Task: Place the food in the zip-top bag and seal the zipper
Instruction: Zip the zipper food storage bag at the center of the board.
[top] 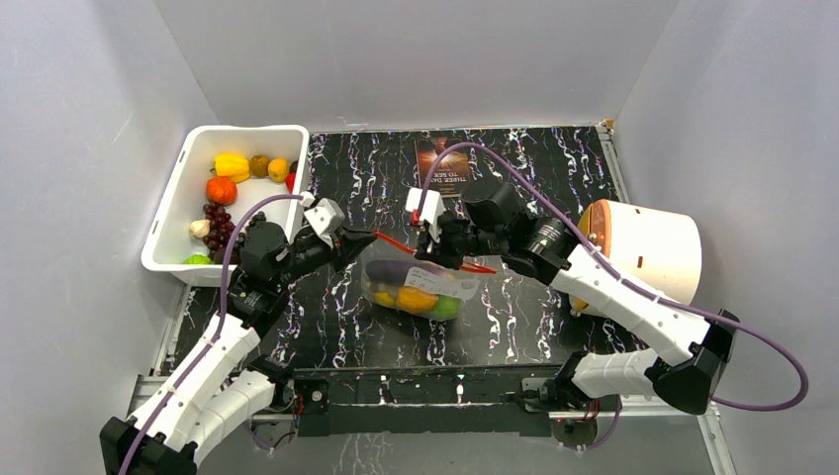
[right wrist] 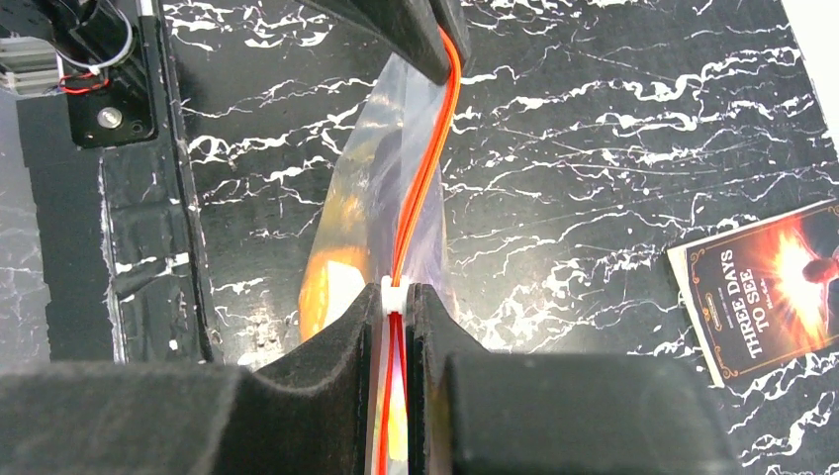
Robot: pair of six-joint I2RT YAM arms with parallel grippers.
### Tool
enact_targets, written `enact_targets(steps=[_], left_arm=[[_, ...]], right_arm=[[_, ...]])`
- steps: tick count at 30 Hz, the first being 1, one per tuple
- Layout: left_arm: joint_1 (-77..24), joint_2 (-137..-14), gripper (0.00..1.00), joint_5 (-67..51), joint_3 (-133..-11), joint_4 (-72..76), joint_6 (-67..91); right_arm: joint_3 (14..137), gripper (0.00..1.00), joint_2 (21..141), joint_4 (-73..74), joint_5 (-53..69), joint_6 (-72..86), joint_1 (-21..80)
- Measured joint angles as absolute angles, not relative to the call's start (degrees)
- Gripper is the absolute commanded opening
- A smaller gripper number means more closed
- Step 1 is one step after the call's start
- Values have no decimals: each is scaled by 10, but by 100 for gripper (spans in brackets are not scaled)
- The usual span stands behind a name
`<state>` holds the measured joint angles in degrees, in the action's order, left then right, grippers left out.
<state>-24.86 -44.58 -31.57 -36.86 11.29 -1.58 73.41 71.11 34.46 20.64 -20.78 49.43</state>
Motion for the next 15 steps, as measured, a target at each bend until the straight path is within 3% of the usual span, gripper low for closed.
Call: enact_targets(steps=[15], left_arm=[[-249,-446,0,-240,-378,93,-22]], right_arm=[[692,0,647,360,150,-181,489]])
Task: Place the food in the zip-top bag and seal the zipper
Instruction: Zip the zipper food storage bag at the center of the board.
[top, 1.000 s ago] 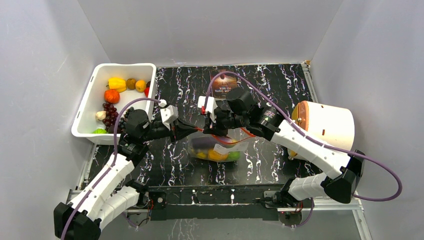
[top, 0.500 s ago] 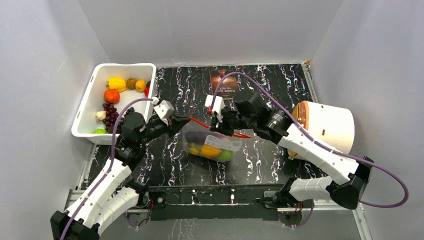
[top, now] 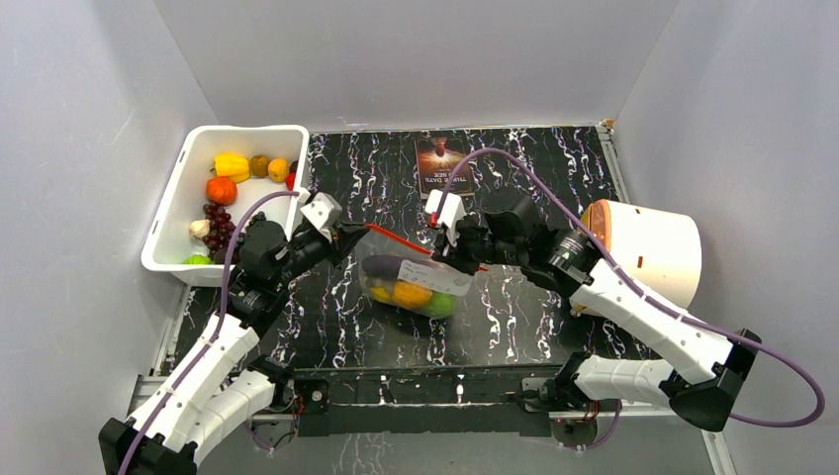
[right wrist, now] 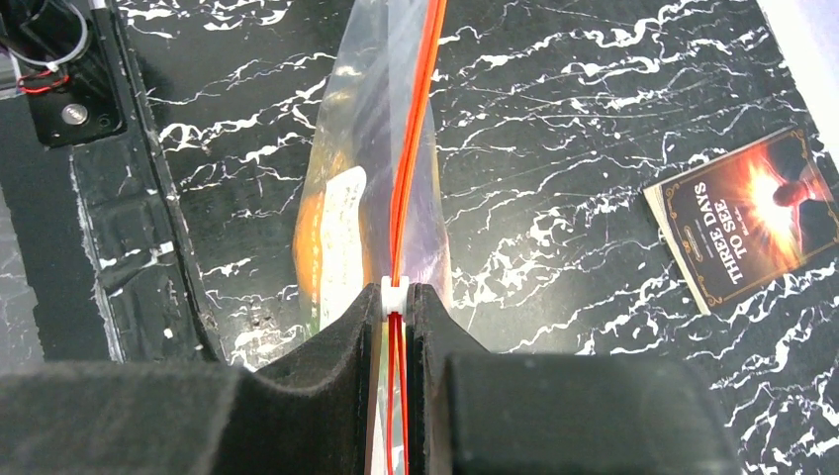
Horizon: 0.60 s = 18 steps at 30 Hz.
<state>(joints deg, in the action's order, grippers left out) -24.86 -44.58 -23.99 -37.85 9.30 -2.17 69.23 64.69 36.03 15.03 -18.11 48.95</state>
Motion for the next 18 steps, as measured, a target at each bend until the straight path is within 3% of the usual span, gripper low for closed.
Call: enact_targets(steps=[18], left_arm=[[-249,-439,0,-165,-388,56,-56]], right_arm=[[685,0,607,427,44,-146,487]])
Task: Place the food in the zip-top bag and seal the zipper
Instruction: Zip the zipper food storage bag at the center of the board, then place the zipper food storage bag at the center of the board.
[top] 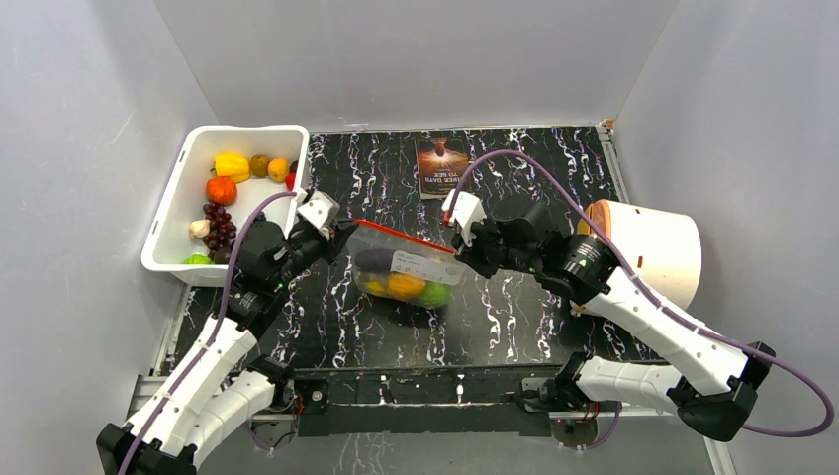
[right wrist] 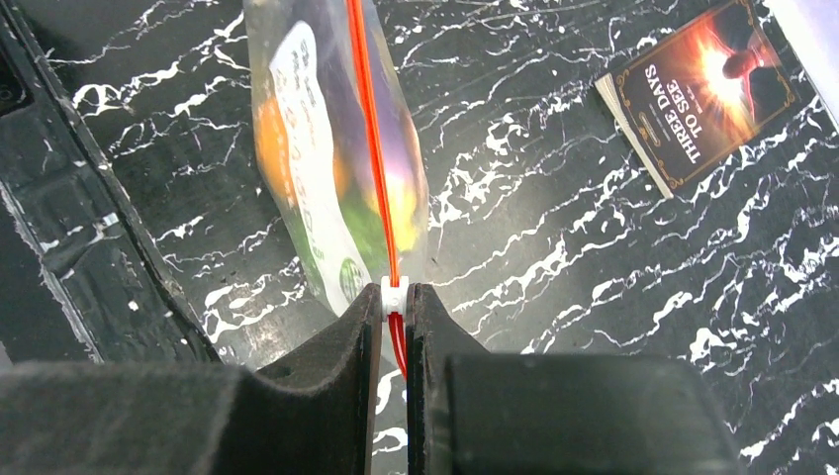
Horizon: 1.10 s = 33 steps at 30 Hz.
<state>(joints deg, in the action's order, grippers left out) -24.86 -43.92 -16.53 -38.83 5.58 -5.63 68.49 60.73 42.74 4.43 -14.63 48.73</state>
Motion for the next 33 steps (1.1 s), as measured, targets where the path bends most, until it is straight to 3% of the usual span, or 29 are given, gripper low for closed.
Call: enact_targets(steps=[17,29,33], left_arm=[[-250,-422,0,-145,-402,20,-71],[-244,-439,0,-220,-582,-181,-44],[-243,-438,0,-283,-580,-216,-16]], right_arm=[[700,0,568,476,-3,-117,488],[697,0,488,448,176,-4,486],[678,0,469,412,186,25,486]])
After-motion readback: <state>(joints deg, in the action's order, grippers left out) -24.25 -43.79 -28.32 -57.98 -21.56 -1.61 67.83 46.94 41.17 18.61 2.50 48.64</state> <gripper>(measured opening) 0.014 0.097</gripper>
